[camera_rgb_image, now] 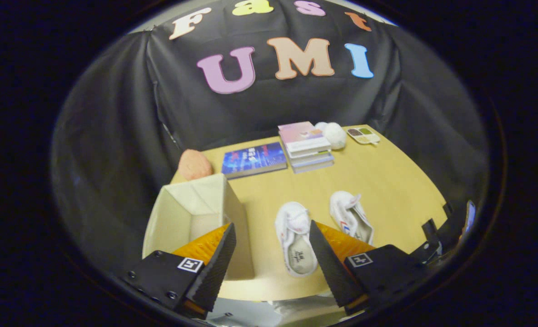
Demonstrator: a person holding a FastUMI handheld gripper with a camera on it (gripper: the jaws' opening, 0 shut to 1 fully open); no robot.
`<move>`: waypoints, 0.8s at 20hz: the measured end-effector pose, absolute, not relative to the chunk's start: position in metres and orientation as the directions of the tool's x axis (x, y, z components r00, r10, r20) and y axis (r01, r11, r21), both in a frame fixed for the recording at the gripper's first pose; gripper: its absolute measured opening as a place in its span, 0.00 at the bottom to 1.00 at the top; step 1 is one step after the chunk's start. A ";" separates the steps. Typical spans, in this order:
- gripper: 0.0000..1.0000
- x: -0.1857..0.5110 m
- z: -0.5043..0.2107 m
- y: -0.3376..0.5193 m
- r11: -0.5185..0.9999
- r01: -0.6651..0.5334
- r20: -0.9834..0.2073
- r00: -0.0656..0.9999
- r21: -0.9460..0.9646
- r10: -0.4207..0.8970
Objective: Open the storage box then place both shoes into the box .Put the left shoe in first, then the right shoe, with the right side of both shoes facing outward in a uniform manner.
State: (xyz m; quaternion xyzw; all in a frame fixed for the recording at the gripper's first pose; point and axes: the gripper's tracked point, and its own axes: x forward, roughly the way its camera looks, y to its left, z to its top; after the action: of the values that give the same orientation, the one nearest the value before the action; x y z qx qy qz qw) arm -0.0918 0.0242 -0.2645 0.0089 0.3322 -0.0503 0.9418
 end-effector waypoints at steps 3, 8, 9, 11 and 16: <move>0.96 -0.101 -0.302 -0.011 0.988 0.097 -0.683 0.714 -0.121 -0.154; 0.90 -0.104 -0.360 -0.045 0.965 0.033 -0.742 0.633 -0.260 -0.221; 0.88 -0.104 -0.370 -0.048 0.959 0.014 -0.754 0.615 -0.283 -0.231; 0.88 -0.099 -0.390 -0.053 0.952 -0.007 -0.768 0.593 -0.306 -0.242; 0.86 -0.085 -0.414 -0.053 0.954 -0.033 -0.783 0.581 -0.297 -0.224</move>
State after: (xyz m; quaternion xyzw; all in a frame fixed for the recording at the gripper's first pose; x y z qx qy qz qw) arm -0.0854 -0.0529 -0.4142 -0.1410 0.4547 -0.0544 0.8777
